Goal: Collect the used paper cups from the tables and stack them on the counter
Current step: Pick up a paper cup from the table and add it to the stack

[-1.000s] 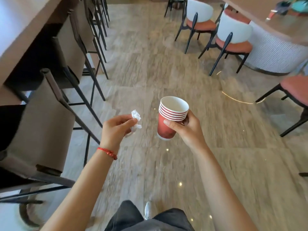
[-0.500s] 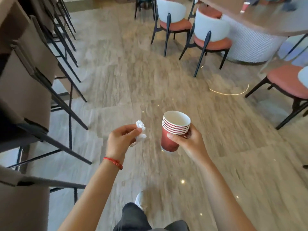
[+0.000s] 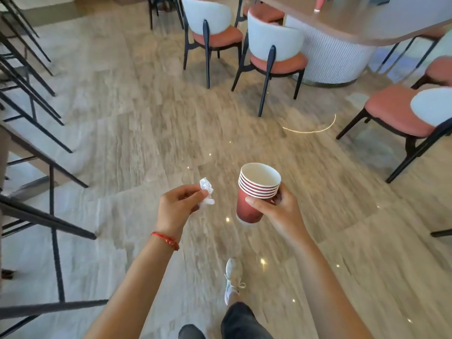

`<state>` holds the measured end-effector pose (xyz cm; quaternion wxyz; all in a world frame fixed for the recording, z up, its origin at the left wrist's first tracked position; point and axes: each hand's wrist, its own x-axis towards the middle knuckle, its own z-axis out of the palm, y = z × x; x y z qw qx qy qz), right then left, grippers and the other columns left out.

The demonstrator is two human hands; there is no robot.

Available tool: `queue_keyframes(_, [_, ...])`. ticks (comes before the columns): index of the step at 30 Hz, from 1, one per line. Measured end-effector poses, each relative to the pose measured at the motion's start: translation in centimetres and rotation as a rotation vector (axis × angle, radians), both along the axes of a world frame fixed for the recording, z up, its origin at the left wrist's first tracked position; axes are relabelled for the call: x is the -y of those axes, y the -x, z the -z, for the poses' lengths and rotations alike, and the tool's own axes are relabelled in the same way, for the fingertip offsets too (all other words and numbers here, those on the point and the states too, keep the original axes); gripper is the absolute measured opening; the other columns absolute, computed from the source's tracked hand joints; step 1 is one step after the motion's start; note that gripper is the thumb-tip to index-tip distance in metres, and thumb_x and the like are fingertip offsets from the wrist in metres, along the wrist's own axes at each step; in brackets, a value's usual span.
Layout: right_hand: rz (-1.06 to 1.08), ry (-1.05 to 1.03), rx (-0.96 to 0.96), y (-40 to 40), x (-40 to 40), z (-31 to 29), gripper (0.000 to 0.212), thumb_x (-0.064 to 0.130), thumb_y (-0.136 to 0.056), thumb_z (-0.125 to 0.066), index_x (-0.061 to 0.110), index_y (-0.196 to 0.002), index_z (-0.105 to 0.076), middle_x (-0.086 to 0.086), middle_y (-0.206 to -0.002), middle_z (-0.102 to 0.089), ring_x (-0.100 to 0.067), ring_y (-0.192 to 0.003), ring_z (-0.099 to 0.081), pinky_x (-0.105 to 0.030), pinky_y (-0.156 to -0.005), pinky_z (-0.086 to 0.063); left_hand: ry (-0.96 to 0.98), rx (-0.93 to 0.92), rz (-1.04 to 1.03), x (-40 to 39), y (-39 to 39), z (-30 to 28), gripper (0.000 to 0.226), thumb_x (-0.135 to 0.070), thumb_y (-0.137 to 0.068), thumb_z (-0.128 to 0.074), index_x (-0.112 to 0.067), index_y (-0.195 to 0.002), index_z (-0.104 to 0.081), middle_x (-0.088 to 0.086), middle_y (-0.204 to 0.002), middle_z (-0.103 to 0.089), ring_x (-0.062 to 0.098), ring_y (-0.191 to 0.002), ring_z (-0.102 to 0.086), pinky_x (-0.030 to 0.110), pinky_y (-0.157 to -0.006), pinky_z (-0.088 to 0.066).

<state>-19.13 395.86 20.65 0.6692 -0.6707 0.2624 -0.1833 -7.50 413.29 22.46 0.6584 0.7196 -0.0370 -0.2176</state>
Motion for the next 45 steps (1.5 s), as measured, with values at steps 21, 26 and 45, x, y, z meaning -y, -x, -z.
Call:
queue_keyframes(21, [0.313,-0.002,-0.027,-19.3,28.4,-0.4,0.053,0.03,-0.054,-0.083,0.031,-0.102,-0.059,0.017,-0.094,-0.071,0.002,-0.09,-0.066,-0.012,-0.069,-0.05,0.018,0.006,0.278,32.9,-23.6,-0.9,0.008,-0.01,-0.077,-0.072,-0.017,-0.073,-0.073,-0.013,-0.047,-0.055,0.0,-0.043,-0.045,0.01,-0.046,-0.04])
queue_keyframes(26, [0.406,0.01,-0.027,-25.8,35.1,-1.1,0.056,0.031,-0.054,-0.083,0.033,-0.104,-0.059,0.012,-0.101,-0.069,0.002,-0.091,-0.065,-0.012,-0.068,-0.05,-0.003,0.005,0.361,41.0,-31.2,-1.5,0.003,-0.015,-0.075,-0.073,-0.017,-0.076,-0.075,-0.012,-0.052,-0.057,0.0,-0.045,-0.046,0.011,-0.048,-0.04])
queue_keyframes(45, [0.518,0.047,-0.06,-42.6,62.9,-0.6,0.058,0.02,-0.064,-0.084,0.03,-0.114,-0.056,0.013,-0.107,-0.067,0.005,-0.094,-0.063,-0.01,-0.07,-0.049,0.013,0.023,0.522,71.1,-49.9,-0.7,0.007,-0.012,-0.078,-0.07,-0.018,-0.077,-0.072,-0.017,-0.048,-0.059,-0.006,-0.046,-0.051,0.007,-0.047,-0.04])
